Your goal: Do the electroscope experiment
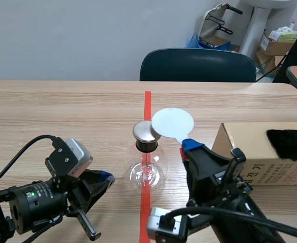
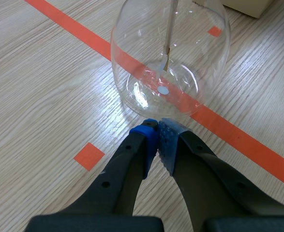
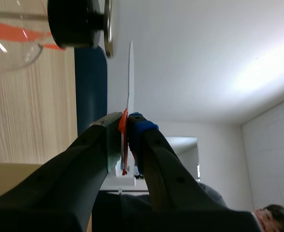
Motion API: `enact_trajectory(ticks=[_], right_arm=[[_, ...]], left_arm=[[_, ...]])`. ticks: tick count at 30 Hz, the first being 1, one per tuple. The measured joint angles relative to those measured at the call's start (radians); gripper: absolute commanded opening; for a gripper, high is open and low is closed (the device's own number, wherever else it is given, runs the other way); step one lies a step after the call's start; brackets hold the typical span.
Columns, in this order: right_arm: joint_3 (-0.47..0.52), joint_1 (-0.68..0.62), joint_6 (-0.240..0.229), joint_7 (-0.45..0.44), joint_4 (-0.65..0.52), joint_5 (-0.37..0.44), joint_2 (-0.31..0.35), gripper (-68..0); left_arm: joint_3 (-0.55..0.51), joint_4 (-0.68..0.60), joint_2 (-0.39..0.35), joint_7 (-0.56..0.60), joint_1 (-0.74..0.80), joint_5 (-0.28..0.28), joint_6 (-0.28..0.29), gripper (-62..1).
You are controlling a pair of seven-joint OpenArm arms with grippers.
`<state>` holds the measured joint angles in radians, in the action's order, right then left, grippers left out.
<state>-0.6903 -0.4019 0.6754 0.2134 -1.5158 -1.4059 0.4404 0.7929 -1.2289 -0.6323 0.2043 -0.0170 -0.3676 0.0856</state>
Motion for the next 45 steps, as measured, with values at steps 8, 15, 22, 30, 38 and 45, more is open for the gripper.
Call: enact_trajectory(ticks=[8, 15, 22, 30, 38, 45], right_arm=[[0.000, 0.000, 0.000, 0.225, 0.000, 0.001, 0.000, -66.7], [0.000, 0.000, 0.000, 0.412, 0.000, 0.003, 0.000, -66.7], [0.000, 0.000, 0.001, 0.454, 0.000, 0.004, 0.000, -66.7], [0.000, 0.000, 0.001, 0.384, 0.000, 0.003, 0.000, -66.7], [0.000, 0.000, 0.001, 0.174, 0.000, 0.003, 0.000, -66.7], [0.000, 0.000, 0.000, -0.016, 0.000, 0.000, 0.000, -66.7]], left_arm=[[0.000, 0.000, 0.000, -0.007, 0.000, 0.000, 0.000, -59.6], [0.000, 0.000, 0.000, -0.025, 0.000, 0.000, 0.000, -59.7], [0.000, 0.000, 0.000, -0.029, 0.000, 0.000, 0.000, -59.7], [0.000, 0.000, 0.000, -0.029, 0.000, 0.000, 0.000, -59.6], [0.000, 0.000, 0.000, -0.029, 0.000, 0.000, 0.000, -59.6], [0.000, 0.000, 0.000, -0.036, 0.000, 0.000, 0.000, -59.7]])
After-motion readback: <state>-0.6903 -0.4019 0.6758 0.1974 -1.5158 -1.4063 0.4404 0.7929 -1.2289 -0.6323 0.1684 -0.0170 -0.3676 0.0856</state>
